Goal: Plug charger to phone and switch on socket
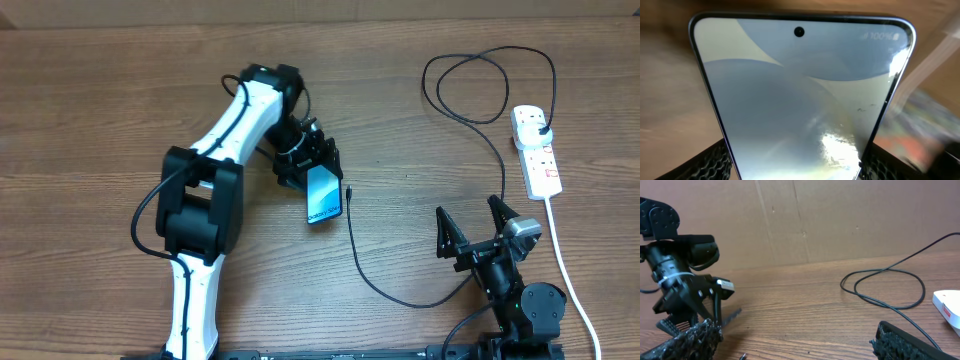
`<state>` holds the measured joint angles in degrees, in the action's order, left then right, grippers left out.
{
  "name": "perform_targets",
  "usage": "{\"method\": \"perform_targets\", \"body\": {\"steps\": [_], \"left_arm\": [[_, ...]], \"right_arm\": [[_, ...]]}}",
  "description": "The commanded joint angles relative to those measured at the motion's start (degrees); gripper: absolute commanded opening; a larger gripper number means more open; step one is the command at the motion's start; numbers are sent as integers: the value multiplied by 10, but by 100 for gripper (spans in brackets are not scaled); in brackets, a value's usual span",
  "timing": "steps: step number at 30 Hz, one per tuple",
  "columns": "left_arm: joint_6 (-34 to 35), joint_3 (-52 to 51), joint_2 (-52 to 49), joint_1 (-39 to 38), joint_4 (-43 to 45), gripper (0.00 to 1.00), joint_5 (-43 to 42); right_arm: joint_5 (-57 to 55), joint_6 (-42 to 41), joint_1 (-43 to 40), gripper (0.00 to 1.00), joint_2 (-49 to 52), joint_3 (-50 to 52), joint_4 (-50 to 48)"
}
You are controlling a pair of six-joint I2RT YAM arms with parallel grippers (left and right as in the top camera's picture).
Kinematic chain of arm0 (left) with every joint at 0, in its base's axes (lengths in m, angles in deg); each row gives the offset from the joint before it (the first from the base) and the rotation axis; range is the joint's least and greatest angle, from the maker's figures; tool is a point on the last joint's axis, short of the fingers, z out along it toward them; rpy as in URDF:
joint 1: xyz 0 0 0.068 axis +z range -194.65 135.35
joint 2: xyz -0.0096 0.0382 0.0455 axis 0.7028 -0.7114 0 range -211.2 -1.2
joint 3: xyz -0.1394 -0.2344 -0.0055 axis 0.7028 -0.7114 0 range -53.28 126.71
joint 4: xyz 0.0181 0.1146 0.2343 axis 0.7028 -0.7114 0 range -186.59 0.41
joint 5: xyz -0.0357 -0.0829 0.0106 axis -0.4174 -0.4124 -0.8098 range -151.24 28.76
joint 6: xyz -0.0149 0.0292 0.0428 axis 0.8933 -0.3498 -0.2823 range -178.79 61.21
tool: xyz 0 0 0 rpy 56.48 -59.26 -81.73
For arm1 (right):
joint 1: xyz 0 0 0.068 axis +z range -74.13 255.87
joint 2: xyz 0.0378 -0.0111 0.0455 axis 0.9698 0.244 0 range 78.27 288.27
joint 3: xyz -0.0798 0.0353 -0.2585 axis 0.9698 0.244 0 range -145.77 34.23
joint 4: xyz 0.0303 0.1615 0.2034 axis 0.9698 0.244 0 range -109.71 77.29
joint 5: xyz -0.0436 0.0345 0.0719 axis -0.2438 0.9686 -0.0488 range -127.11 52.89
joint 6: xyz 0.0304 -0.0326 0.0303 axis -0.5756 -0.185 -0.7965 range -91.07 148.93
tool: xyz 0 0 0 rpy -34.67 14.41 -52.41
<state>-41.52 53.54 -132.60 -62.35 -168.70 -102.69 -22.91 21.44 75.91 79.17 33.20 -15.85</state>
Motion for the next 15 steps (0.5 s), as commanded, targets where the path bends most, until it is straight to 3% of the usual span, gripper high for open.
{"method": "perform_targets", "body": {"steps": [1,8,15], "left_arm": [[-60,14,-1,24,-19,77,-205],[-59,14,-1,63,-32,77,-388],[-39,14,-1,69,-31,77,-491]], "right_arm": [[0,1,0,100,-3,6,-4],[0,1,0,100,-3,6,-4],[0,1,0,100,-3,6,-4]]}}
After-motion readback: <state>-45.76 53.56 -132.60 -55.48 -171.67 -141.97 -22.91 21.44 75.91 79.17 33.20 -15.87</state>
